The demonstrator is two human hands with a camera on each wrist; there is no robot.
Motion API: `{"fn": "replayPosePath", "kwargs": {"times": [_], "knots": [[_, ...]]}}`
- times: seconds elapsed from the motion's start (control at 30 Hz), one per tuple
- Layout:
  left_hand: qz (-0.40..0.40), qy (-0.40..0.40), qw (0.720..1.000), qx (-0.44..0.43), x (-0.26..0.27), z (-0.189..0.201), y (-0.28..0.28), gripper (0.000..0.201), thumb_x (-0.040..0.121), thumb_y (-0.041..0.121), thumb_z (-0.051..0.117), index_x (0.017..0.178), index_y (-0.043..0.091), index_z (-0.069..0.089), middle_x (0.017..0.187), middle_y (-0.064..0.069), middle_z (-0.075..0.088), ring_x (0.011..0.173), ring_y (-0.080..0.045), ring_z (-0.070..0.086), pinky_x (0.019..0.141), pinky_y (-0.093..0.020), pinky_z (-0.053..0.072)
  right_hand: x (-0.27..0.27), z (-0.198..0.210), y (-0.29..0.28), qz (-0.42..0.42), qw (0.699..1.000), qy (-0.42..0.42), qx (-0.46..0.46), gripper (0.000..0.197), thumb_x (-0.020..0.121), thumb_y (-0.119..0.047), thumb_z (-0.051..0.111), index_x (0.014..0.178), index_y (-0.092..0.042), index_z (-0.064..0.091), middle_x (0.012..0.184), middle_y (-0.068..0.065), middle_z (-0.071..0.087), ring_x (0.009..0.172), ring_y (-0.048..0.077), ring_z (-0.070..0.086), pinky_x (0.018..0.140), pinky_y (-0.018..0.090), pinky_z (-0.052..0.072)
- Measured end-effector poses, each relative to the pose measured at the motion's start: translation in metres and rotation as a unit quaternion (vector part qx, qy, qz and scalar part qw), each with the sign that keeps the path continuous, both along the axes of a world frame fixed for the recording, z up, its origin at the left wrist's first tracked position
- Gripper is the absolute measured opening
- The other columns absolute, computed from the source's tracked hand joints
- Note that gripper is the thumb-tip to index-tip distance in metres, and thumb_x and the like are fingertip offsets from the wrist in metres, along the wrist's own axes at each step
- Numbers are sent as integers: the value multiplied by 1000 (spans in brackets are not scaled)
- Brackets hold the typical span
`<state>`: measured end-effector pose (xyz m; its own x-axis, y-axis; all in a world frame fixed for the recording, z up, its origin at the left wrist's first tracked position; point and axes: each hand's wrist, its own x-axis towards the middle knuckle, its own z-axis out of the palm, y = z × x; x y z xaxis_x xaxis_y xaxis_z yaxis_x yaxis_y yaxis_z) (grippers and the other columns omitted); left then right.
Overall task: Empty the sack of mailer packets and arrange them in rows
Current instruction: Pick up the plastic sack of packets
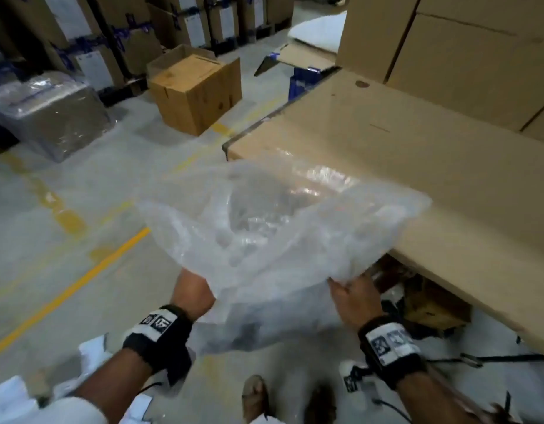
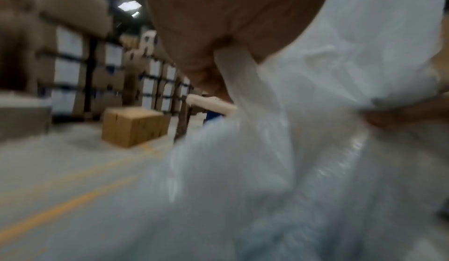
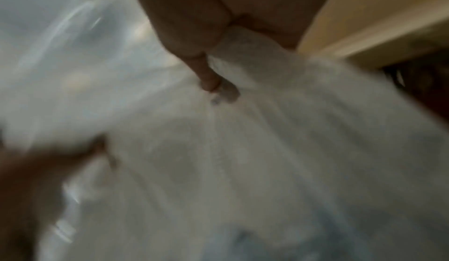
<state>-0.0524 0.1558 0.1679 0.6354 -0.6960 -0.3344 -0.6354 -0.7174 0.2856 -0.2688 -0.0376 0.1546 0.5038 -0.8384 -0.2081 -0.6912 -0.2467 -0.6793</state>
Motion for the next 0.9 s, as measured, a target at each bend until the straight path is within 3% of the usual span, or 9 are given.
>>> {"fn": "replayPosePath", "kwargs": {"times": [0.07, 0.13, 0.23, 0.4, 0.5, 0.6, 0.67, 0.8, 0.9], "knots": [[-17, 122, 984, 129, -16, 5, 8, 44, 107, 13, 35, 147, -5, 30, 144, -18, 49, 131, -25, 50, 91, -22, 44, 4, -2, -3, 14, 1000, 22, -10, 34, 98, -24, 53, 108, 3, 71, 99, 17, 74, 96, 30, 69, 86, 33, 45], [-98, 150, 979, 101, -11, 1, 12, 54, 107, 25, 38, 151, 16, 8, 144, 3, 42, 135, -13, 37, 108, -22, 28, 4, 3, 0, 22, 997, 12, 71, 41, 102, -26, 41, 123, -1, 66, 114, 25, 70, 105, 39, 67, 89, 40, 50], [-18, 107, 990, -94, 23, 4, -13, 39, 97, 23, 53, 127, -1, 61, 122, -12, 65, 119, -22, 60, 97, -24, 43, -3, 16, -7, 43, 989, -37, 133, 29, 80, -26, 77, 101, -6, 79, 79, 21, 72, 68, 33, 71, 62, 35, 57], [43, 214, 875, -432, 24, 55, -25, 23, 83, 18, 66, 104, 28, 63, 91, 29, 70, 94, 18, 61, 83, -4, 45, 8, 73, -11, -22, 970, -237, 37, 10, 92, -12, 71, 94, -21, 73, 92, -24, 69, 83, -23, 60, 85, 6, 47], [107, 272, 815, -501, 19, 69, -37, 32, 82, 2, 77, 104, 20, 63, 89, 25, 72, 85, 6, 67, 73, -8, 50, 16, 105, -16, 4, 952, -299, 66, 10, 87, -20, 77, 91, -11, 75, 94, -4, 78, 98, 7, 72, 95, 31, 55], [112, 308, 781, -532, 20, 70, -36, 46, 71, 23, 88, 106, 10, 62, 94, 1, 74, 89, -14, 71, 73, -22, 54, 20, 142, -20, 18, 927, -369, 67, 61, 75, -50, 81, 88, 8, 66, 95, 32, 67, 87, 34, 72, 81, 48, 57], [64, 266, 814, -513, 27, 68, -36, 63, 58, 36, 93, 110, 16, 64, 102, 1, 73, 96, -11, 69, 79, -24, 54, 20, 173, -20, 43, 910, -408, 55, 21, 89, -26, 75, 98, -8, 73, 99, 14, 76, 95, 21, 73, 85, 34, 57], [-36, 178, 909, -375, 47, 49, -40, 102, 46, 49, 98, 134, 28, 51, 128, 19, 61, 119, 6, 55, 95, -15, 46, 23, 225, -37, 38, 881, -471, 26, 24, 93, -1, 67, 115, -11, 71, 111, 6, 76, 105, 22, 72, 91, 34, 58], [-33, 98, 946, -309, 61, 38, -50, 76, 55, 73, 82, 112, 25, 65, 103, 20, 66, 100, 5, 62, 86, -25, 49, 22, 264, -57, 4, 865, -502, 11, 20, 92, -5, 69, 112, -8, 72, 108, 7, 76, 101, 23, 73, 86, 35, 59]]}}
